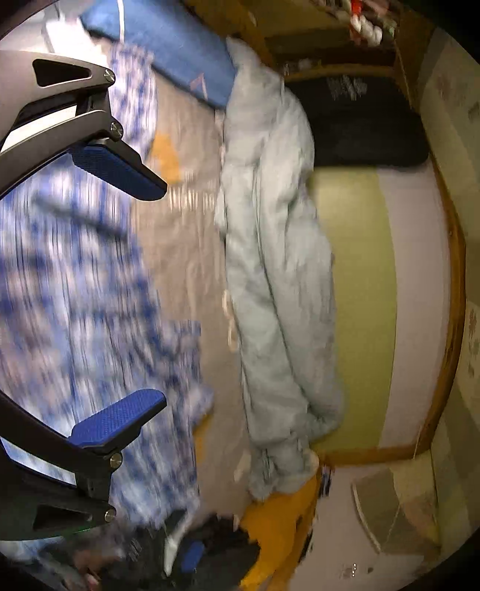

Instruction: Fold large clothes

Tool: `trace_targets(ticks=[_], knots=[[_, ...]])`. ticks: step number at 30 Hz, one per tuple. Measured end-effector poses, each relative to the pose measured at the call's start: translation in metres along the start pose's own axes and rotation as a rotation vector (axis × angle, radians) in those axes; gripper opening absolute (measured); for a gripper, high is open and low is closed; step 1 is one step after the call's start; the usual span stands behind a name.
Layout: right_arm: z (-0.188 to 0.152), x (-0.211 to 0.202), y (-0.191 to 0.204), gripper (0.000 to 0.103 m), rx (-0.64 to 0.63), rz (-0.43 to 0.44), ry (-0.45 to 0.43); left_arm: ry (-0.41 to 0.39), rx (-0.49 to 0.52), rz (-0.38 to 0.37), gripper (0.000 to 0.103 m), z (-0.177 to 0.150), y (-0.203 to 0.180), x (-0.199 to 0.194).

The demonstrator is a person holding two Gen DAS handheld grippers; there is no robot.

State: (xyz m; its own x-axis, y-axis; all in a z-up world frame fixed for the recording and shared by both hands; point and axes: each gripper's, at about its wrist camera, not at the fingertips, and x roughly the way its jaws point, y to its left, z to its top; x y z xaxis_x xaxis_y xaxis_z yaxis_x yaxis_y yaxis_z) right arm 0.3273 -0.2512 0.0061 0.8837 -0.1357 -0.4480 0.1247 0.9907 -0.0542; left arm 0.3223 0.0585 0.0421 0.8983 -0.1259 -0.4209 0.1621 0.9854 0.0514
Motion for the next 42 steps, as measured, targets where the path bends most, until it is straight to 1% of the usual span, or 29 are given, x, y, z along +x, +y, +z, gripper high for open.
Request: trace_targets(ticks=[1, 3, 5, 7, 8, 9, 11, 12, 14, 16, 19, 20, 21, 22, 23, 24, 26, 27, 28, 29, 30, 31, 32, 36, 37, 40, 42], knots=[[0.0, 0.002, -0.001, 0.103, 0.011, 0.01, 0.012, 0.01, -0.017, 0.028, 0.103, -0.003, 0.017, 0.001], [-0.002, 0.007, -0.002, 0.103, 0.029, 0.027, 0.033, 0.042, -0.086, 0.097, 0.103, -0.01, 0.057, 0.007], [-0.003, 0.012, -0.003, 0.103, 0.05, 0.041, 0.057, 0.075, -0.175, 0.147, 0.103, -0.023, 0.102, 0.018], [-0.004, 0.016, -0.004, 0.103, 0.06, 0.058, 0.072, 0.11, -0.23, 0.176, 0.103, -0.032, 0.13, 0.029], [-0.005, 0.016, -0.004, 0.103, 0.057, 0.057, 0.073, 0.138, -0.273, 0.207, 0.103, -0.038, 0.149, 0.038], [-0.005, 0.015, -0.003, 0.103, 0.05, 0.048, 0.069, 0.154, -0.304, 0.223, 0.103, -0.044, 0.16, 0.043], [-0.006, 0.014, 0.001, 0.103, 0.026, 0.017, 0.059, 0.185, -0.395, 0.229, 0.098, -0.062, 0.189, 0.057], [-0.007, 0.014, 0.003, 0.103, 0.013, 0.004, 0.054, 0.201, -0.428, 0.219, 0.097, -0.07, 0.199, 0.063], [-0.008, 0.014, 0.005, 0.103, 0.003, 0.004, 0.055, 0.249, -0.48, 0.216, 0.09, -0.086, 0.215, 0.075], [-0.008, 0.016, 0.004, 0.103, 0.011, 0.022, 0.07, 0.277, -0.503, 0.231, 0.087, -0.096, 0.225, 0.085], [-0.008, 0.019, 0.003, 0.103, 0.027, 0.042, 0.089, 0.293, -0.548, 0.225, 0.086, -0.104, 0.236, 0.098], [-0.008, 0.019, 0.002, 0.103, 0.029, 0.04, 0.089, 0.302, -0.56, 0.234, 0.082, -0.106, 0.24, 0.104], [-0.008, 0.018, 0.002, 0.103, 0.029, 0.036, 0.086, 0.318, -0.574, 0.264, 0.079, -0.108, 0.245, 0.112], [-0.008, 0.017, 0.002, 0.103, 0.029, 0.032, 0.083, 0.323, -0.584, 0.282, 0.073, -0.109, 0.25, 0.117], [-0.008, 0.017, 0.002, 0.103, 0.028, 0.028, 0.079, 0.335, -0.606, 0.304, 0.067, -0.112, 0.257, 0.125], [-0.008, 0.017, 0.002, 0.103, 0.027, 0.025, 0.077, 0.356, -0.622, 0.309, 0.064, -0.114, 0.263, 0.133], [-0.008, 0.018, 0.001, 0.103, 0.026, 0.028, 0.081, 0.371, -0.631, 0.333, 0.04, -0.116, 0.274, 0.141], [-0.008, 0.018, 0.001, 0.103, 0.029, 0.03, 0.084, 0.367, -0.62, 0.349, 0.032, -0.115, 0.276, 0.142], [-0.008, 0.019, 0.0, 0.103, 0.035, 0.034, 0.087, 0.361, -0.609, 0.352, 0.015, -0.113, 0.276, 0.141], [-0.008, 0.019, -0.001, 0.103, 0.038, 0.041, 0.09, 0.307, -0.59, 0.342, 0.009, -0.107, 0.274, 0.133], [-0.007, 0.019, -0.001, 0.103, 0.039, 0.046, 0.09, 0.246, -0.567, 0.336, 0.009, -0.101, 0.269, 0.123], [-0.007, 0.018, -0.001, 0.103, 0.038, 0.047, 0.088, 0.214, -0.542, 0.343, 0.008, -0.096, 0.264, 0.118], [-0.006, 0.018, -0.001, 0.103, 0.037, 0.045, 0.086, 0.166, -0.486, 0.358, 0.006, -0.084, 0.252, 0.107], [-0.007, 0.02, -0.002, 0.103, 0.027, 0.011, 0.085, 0.076, -0.365, 0.302, 0.004, -0.046, 0.211, 0.075], [-0.007, 0.021, -0.003, 0.103, 0.032, 0.01, 0.087, 0.045, -0.322, 0.264, 0.004, -0.033, 0.191, 0.061], [-0.005, 0.022, -0.01, 0.103, 0.061, 0.031, 0.099, -0.008, -0.245, 0.178, 0.004, -0.006, 0.145, 0.031], [-0.004, 0.023, -0.013, 0.103, 0.073, 0.041, 0.103, -0.029, -0.205, 0.117, 0.004, 0.009, 0.11, 0.015]])
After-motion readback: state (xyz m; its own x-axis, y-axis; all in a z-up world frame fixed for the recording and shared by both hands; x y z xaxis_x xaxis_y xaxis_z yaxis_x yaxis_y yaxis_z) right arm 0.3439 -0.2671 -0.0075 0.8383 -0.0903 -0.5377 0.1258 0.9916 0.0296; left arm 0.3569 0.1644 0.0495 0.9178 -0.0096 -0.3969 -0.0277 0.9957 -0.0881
